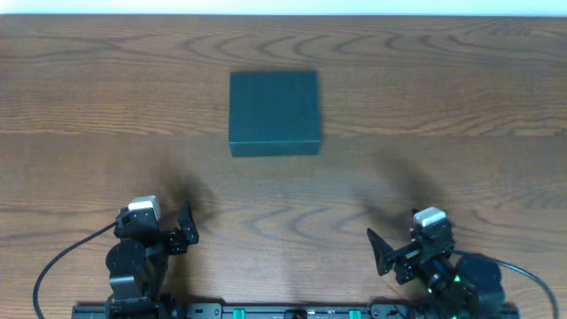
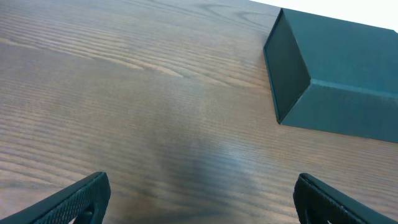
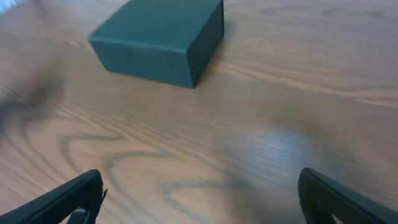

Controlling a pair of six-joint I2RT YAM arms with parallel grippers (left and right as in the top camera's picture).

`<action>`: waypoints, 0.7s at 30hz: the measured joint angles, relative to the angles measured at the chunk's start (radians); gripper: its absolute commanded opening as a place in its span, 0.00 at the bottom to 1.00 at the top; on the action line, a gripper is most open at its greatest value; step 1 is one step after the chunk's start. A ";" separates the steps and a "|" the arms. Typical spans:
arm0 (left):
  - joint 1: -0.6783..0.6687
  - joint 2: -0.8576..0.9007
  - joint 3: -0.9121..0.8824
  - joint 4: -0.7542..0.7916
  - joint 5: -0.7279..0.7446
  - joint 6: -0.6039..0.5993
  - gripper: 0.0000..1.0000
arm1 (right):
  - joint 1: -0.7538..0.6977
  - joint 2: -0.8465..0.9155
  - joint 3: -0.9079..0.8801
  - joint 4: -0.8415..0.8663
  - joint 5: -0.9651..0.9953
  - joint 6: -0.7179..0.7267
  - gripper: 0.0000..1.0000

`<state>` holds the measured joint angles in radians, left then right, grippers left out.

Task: Pack container

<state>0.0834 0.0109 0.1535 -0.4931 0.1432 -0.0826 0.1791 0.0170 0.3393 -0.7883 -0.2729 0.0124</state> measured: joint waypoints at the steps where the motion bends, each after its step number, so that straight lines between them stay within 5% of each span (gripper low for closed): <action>1: 0.000 0.000 0.000 0.000 0.000 0.000 0.95 | 0.000 -0.001 -0.015 0.008 0.001 -0.010 0.99; 21: 0.000 0.000 0.000 0.000 0.000 0.000 0.95 | 0.000 -0.002 -0.151 -0.016 0.002 -0.047 0.99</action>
<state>0.0834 0.0109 0.1535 -0.4931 0.1429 -0.0826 0.1791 0.0147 0.1879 -0.8043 -0.2714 -0.0341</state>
